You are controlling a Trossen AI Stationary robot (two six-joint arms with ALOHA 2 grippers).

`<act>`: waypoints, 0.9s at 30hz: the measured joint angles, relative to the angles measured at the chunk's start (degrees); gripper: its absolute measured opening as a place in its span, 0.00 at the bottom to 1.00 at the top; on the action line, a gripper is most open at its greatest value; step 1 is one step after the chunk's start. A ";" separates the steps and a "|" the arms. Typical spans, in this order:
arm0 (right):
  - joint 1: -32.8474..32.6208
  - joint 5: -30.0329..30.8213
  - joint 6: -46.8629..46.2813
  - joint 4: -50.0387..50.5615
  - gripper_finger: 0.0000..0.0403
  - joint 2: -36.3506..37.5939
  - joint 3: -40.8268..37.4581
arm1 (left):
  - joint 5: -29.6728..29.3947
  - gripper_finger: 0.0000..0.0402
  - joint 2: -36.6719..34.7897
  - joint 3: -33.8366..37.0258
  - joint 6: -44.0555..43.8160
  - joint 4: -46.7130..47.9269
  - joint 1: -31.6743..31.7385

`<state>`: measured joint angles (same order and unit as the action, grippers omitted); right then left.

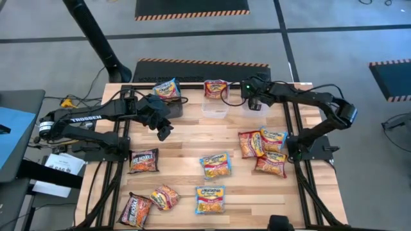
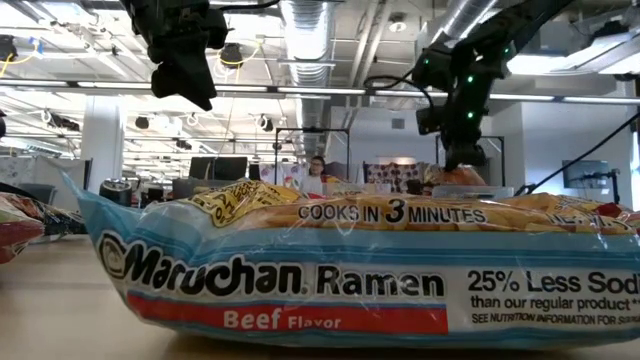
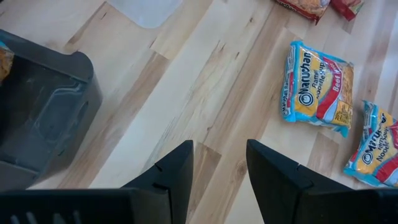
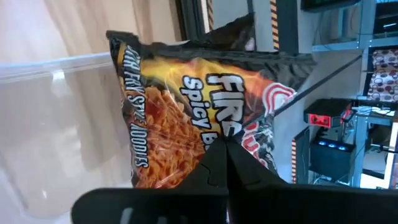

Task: Sort Maruchan noodles
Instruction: Put the black noodle pack into the right transparent bin

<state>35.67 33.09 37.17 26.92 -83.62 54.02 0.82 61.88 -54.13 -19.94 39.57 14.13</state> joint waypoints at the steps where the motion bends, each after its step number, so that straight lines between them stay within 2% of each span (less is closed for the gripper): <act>1: 0.12 -0.01 0.43 -0.36 0.01 -0.64 0.00 | 0.00 0.34 0.00 0.00 0.01 0.00 0.00; 13: 0.35 3.18 0.82 0.08 0.03 -5.54 0.04 | 0.00 0.34 -0.01 0.00 0.00 0.00 0.00; 27: -1.30 3.73 0.79 1.50 0.21 -5.77 0.04 | -0.04 0.34 0.01 0.00 0.26 0.04 0.00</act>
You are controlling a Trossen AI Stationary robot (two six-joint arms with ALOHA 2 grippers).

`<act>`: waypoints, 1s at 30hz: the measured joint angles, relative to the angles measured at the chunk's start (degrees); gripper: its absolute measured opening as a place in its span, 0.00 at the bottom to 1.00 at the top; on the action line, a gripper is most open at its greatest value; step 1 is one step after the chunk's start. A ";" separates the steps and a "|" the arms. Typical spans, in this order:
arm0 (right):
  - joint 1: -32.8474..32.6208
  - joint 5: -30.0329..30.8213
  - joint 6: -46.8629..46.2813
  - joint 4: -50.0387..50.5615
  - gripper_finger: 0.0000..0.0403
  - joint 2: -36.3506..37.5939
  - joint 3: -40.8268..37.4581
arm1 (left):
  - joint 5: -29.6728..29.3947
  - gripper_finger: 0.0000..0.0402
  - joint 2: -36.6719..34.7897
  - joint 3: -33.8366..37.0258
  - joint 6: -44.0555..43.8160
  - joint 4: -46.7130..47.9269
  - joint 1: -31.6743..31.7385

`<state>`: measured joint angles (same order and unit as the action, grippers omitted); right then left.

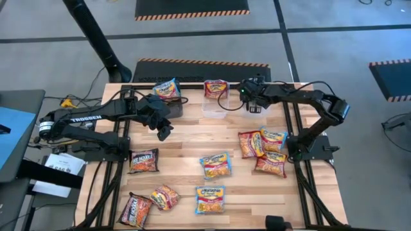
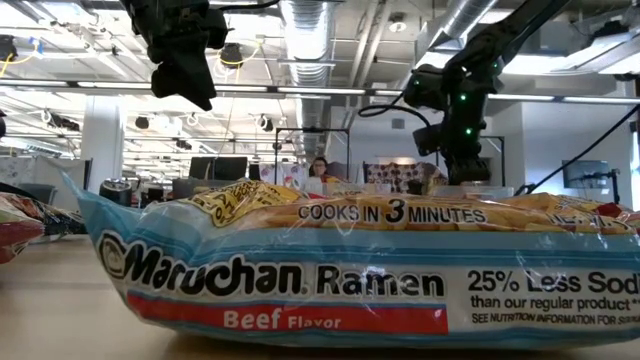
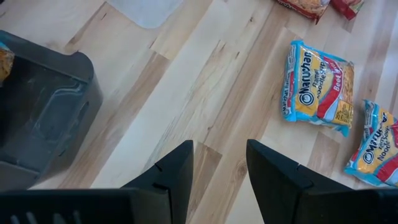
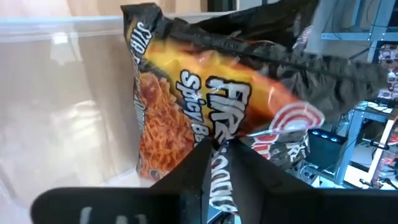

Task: Sort Maruchan noodles
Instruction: Put the black noodle pack into the right transparent bin

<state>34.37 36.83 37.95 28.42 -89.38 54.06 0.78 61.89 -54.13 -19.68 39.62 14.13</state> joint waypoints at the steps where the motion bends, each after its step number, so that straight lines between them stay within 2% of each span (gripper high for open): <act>1: -0.32 0.90 -0.26 -0.06 0.22 0.08 -0.02 | 0.00 0.34 0.00 0.00 0.00 0.01 0.00; 6: -1.71 5.30 -0.75 0.28 0.25 0.92 0.33 | -0.04 0.34 0.00 0.00 0.00 0.04 0.00; 19: -2.56 5.30 -2.28 0.13 0.25 6.19 0.51 | -0.11 0.34 0.00 0.00 -0.02 0.04 0.00; 21: -3.32 3.15 -3.95 0.03 0.26 6.72 0.51 | -0.11 0.34 0.00 0.00 0.00 0.04 0.00; 26: -4.79 -10.81 -6.87 -1.30 0.26 7.74 0.51 | -0.11 0.34 0.00 0.00 -0.01 0.02 0.00; 30: -3.67 -13.65 -7.15 -2.23 0.26 5.90 0.51 | -0.13 0.34 0.00 0.00 -0.02 0.02 0.00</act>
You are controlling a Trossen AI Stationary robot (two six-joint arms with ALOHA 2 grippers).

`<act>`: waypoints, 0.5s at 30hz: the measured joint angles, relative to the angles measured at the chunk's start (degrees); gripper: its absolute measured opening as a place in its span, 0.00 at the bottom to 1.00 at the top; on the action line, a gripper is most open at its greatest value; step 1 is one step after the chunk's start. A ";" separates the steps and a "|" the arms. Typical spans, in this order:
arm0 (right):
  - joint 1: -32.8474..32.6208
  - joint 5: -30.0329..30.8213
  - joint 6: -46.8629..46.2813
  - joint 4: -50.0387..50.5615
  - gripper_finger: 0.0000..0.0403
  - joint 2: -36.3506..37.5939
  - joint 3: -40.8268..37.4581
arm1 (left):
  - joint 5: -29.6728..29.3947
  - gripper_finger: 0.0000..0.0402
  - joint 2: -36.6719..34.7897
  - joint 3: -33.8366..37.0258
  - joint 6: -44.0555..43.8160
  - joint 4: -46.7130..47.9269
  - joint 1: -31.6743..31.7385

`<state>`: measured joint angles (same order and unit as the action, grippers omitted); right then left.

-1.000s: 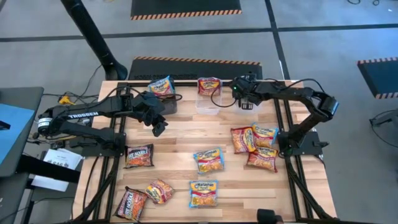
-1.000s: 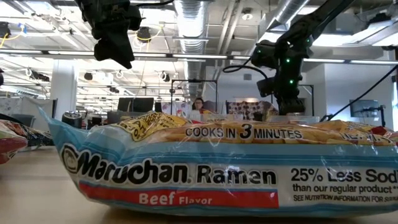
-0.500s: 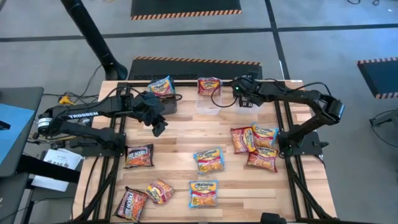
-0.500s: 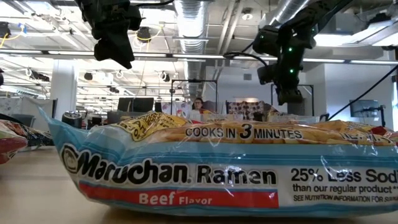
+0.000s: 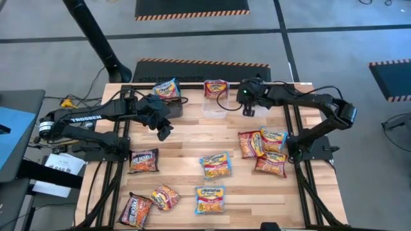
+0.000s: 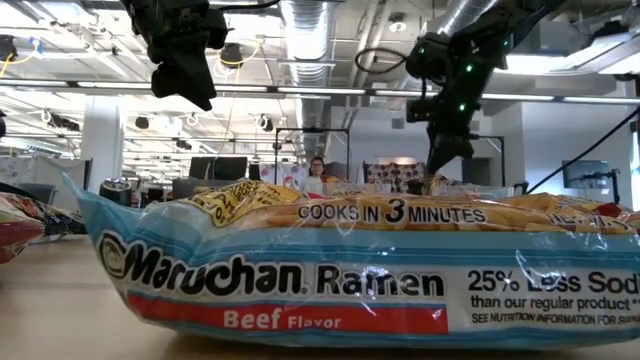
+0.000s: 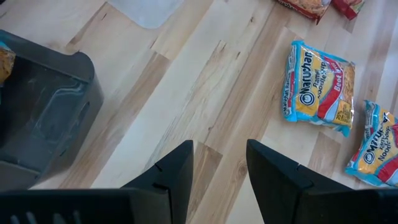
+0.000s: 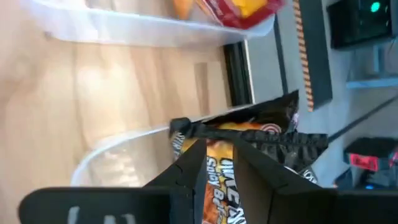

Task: Sort Maruchan noodles
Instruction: Put the black noodle pack into the right transparent bin

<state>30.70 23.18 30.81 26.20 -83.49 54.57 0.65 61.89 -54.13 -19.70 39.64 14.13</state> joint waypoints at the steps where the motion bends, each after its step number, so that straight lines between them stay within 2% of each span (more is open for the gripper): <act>1: 0.45 -0.90 0.02 0.02 0.26 -0.54 0.00 | 0.02 0.34 -0.01 0.00 0.00 0.00 0.00; 8: 1.97 -3.08 -0.83 -3.23 0.26 -3.21 0.00 | 0.00 0.34 -0.01 0.00 0.00 0.00 0.00; 15: 2.12 -4.00 -0.85 -0.54 0.26 -3.14 0.00 | 0.00 0.34 0.00 0.00 0.97 -0.02 0.00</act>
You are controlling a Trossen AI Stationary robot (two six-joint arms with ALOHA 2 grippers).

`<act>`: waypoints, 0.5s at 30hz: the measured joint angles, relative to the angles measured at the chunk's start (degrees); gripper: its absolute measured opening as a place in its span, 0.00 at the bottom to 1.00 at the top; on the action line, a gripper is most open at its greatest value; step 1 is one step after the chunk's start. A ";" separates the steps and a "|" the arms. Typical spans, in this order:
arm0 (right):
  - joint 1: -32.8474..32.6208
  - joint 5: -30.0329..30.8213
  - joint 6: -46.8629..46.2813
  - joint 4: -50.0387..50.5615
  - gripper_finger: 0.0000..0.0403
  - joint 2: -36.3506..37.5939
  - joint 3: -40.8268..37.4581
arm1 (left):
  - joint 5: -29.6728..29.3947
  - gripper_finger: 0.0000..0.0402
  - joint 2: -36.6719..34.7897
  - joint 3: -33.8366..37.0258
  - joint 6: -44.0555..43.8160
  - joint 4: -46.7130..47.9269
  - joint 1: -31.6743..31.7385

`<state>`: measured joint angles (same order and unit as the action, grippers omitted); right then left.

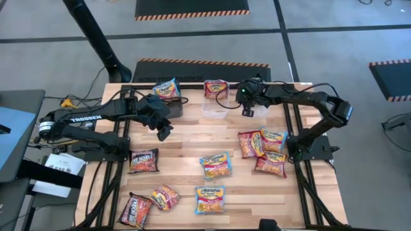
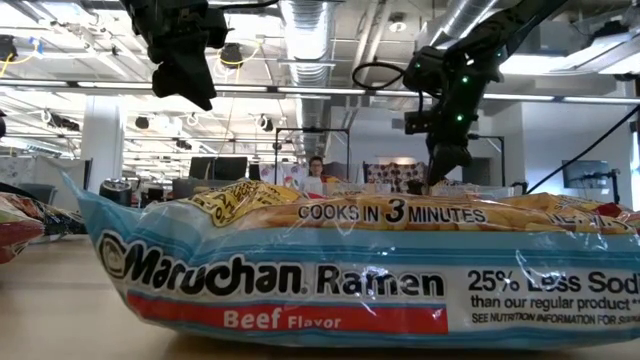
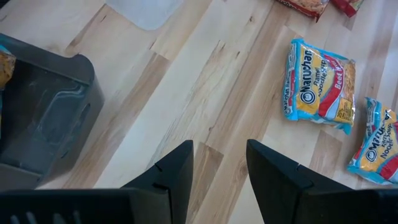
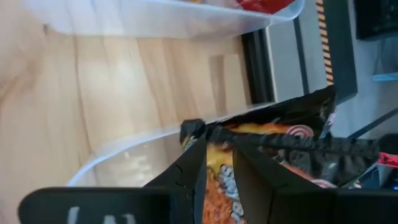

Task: Sort Maruchan noodles
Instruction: Put the black noodle pack into the right transparent bin

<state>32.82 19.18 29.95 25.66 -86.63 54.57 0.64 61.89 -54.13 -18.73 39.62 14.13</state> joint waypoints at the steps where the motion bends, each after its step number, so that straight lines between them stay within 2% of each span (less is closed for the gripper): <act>1: 0.00 0.00 0.02 0.32 0.26 0.00 0.00 | 0.00 0.34 0.00 0.00 -0.01 -0.02 0.00; 15: 1.60 0.02 -1.51 1.25 0.26 -0.02 0.00 | 0.00 0.34 0.00 0.00 -0.06 -0.02 0.00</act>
<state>34.42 19.20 28.45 26.90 -86.65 54.57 0.64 61.89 -54.13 -18.79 39.59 14.13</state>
